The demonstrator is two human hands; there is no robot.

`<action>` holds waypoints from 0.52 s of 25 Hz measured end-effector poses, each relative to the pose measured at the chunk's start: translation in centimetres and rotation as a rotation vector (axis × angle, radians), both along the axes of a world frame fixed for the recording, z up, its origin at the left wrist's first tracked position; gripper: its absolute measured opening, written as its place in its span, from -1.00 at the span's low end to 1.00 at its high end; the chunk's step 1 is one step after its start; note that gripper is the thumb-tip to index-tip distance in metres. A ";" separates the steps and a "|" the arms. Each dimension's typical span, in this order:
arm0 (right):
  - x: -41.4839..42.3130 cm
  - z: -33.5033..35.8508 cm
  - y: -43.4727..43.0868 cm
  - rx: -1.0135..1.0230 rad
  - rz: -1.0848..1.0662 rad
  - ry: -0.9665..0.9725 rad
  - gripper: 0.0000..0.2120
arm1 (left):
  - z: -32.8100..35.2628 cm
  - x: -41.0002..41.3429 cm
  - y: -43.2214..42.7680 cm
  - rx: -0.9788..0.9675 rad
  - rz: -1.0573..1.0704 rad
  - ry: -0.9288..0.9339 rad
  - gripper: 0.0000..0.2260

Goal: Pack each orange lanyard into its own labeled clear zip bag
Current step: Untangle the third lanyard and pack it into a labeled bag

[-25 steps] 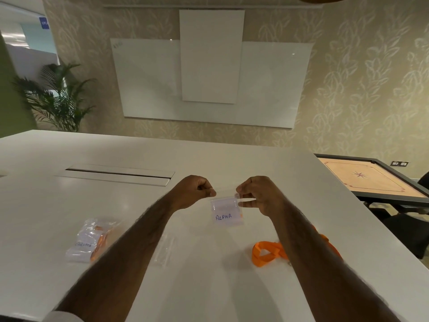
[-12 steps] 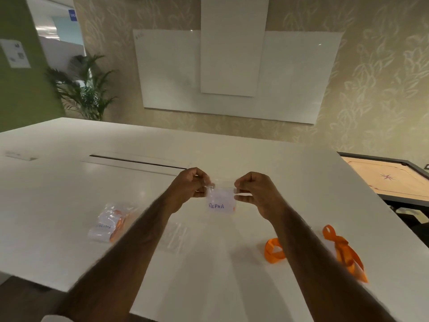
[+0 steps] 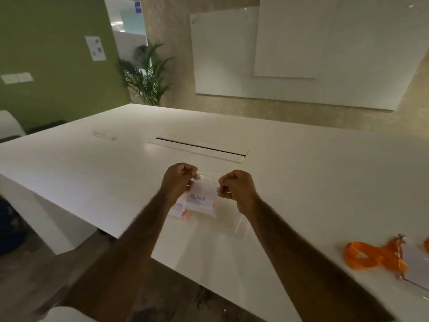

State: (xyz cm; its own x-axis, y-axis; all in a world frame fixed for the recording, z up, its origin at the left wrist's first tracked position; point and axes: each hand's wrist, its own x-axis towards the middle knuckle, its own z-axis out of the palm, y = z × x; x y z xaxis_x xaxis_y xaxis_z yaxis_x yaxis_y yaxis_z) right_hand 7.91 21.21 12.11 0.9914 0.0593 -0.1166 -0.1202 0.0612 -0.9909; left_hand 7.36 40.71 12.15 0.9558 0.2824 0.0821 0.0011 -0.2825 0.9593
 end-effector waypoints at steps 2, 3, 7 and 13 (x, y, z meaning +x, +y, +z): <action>0.9 -0.9 2.9 -0.007 -0.025 0.033 -0.92 | -0.6 0.8 2.4 0.030 0.034 0.009 -0.85; 1.3 -1.5 4.3 -0.019 -0.034 0.048 -0.92 | -0.9 1.2 3.4 0.052 0.047 0.020 -0.83; 2.6 -3.4 8.5 -0.074 -0.085 0.102 -0.93 | -2.2 2.8 6.5 0.194 0.071 0.062 -0.81; 4.5 -4.2 10.9 -0.006 -0.142 0.175 -0.93 | -3.5 4.5 7.5 0.169 0.035 0.082 -0.68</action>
